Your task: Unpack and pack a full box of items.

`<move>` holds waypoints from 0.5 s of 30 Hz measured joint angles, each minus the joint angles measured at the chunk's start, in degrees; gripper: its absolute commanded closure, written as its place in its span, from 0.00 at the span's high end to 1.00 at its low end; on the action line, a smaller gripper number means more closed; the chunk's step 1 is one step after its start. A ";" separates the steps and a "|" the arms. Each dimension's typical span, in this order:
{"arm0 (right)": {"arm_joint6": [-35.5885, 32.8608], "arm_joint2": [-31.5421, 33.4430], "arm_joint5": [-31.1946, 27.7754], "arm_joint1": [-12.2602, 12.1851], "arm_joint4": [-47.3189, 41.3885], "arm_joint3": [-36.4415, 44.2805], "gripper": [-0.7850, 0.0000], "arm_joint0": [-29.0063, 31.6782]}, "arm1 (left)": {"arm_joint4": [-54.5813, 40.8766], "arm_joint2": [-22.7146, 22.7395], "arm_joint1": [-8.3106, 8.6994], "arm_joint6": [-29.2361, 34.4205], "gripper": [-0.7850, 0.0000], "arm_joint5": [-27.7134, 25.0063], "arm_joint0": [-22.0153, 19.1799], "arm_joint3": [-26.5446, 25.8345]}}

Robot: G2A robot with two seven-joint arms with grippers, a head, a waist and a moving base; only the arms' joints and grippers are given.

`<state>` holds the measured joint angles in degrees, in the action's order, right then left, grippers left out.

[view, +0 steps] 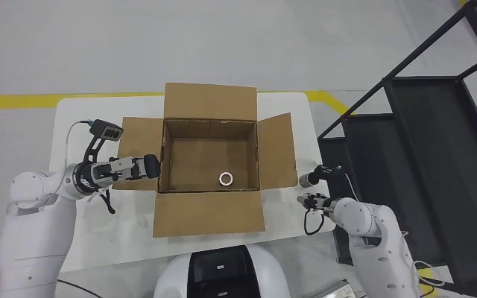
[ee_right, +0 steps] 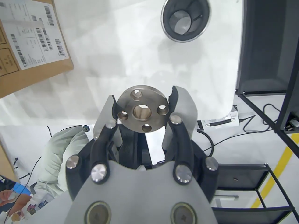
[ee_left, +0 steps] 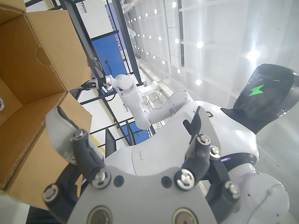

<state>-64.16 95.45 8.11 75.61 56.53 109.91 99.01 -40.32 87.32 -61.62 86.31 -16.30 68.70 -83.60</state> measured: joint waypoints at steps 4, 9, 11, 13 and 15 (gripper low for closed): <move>4.19 -3.83 1.47 0.25 1.37 -3.62 0.00 -1.64 | 0.00 0.00 0.00 0.00 1.00 0.00 0.00 0.00; 7.15 -6.62 3.28 0.35 3.56 -9.33 0.00 -4.29 | 0.00 0.00 0.00 0.00 1.00 0.00 0.00 0.00; 8.06 -7.39 4.07 0.35 4.72 -11.38 0.00 -5.34 | 0.00 0.00 0.00 0.00 1.00 0.00 0.00 0.00; 8.85 -7.96 4.65 0.38 5.16 -12.70 0.00 -6.10 | 0.00 0.00 0.00 0.00 1.00 0.00 0.00 0.00; 9.64 -8.06 5.15 0.39 4.81 -13.24 0.00 -6.48 | 0.00 0.00 0.00 0.00 1.00 0.00 0.00 0.00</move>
<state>-54.53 87.38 13.26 76.00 61.33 96.67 92.54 -40.32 87.32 -61.62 86.31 -16.30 68.70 -83.60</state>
